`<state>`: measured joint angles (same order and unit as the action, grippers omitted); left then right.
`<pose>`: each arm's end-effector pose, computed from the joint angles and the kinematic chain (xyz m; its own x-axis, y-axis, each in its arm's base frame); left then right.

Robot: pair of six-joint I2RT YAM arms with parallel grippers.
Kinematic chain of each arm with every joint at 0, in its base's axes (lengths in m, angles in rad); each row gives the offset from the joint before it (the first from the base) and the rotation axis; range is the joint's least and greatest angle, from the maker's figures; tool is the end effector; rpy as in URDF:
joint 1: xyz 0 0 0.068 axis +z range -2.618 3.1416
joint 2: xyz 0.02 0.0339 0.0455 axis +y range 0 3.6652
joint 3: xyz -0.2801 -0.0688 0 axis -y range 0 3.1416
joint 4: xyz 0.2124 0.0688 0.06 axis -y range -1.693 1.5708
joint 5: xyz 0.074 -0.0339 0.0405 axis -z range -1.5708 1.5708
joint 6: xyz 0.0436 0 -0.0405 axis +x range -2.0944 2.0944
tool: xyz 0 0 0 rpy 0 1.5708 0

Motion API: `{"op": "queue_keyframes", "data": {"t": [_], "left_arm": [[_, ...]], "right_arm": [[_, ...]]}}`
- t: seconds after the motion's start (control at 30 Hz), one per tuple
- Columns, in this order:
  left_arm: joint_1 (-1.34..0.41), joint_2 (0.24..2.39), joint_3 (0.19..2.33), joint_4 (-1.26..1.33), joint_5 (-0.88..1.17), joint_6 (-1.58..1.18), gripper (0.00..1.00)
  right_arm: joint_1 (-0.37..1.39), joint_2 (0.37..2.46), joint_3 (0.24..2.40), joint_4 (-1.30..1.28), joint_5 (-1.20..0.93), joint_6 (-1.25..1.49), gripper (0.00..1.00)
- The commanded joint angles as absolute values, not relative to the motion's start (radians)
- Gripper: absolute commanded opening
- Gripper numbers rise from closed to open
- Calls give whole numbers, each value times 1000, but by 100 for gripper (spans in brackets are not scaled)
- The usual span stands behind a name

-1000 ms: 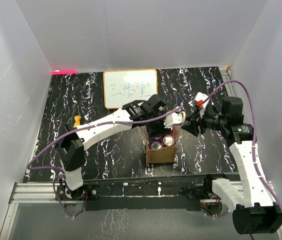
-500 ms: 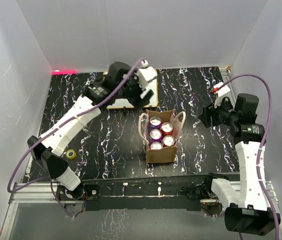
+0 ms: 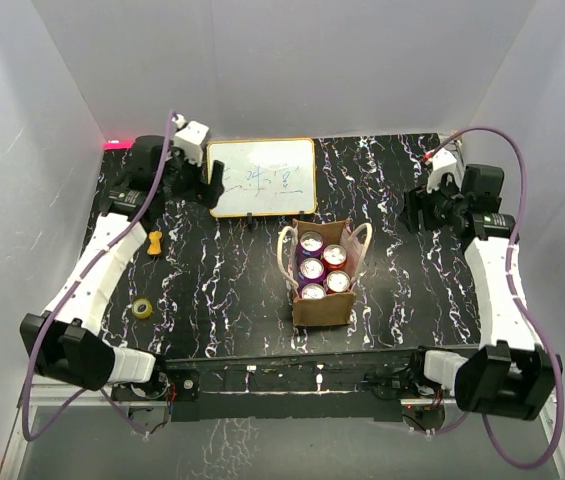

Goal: Place the beverage into the canvas bag

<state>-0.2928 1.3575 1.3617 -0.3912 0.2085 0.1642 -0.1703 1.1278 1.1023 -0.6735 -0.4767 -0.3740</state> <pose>0.2663 -0.0897 0.4041 -0.2803 0.2515 -0.9264 0.5187 0.8517 0.0743 0.2006 -0.0142 0.3486 -0.5189 -0.2402 -0.8204 -0.4137 0.9104 -0.0048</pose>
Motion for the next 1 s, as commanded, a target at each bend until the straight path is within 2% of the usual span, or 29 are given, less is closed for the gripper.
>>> {"op": "queue_keyframes", "data": {"t": [0.0, 0.1, 0.2, 0.3, 0.7, 0.97], "left_arm": [[-225, 1260, 1308, -265, 114, 117, 97], [-171, 1240, 1281, -225, 17, 63, 97], [-90, 1220, 1237, -179, -52, -14, 97], [-32, 1202, 1195, -136, -54, -44, 97], [46, 1232, 1190, -63, 29, -95, 97], [71, 1214, 1145, -13, 40, -121, 97]], "right_arm": [[-172, 1192, 1170, -520, -447, -344, 70], [-167, 1250, 1209, -486, -414, -344, 76], [-153, 1324, 1278, -523, -346, -354, 91], [-150, 1356, 1315, -540, -316, -348, 98], [-150, 1442, 1412, -589, -209, -280, 99], [-149, 1528, 1577, -669, -158, -201, 99]]}}
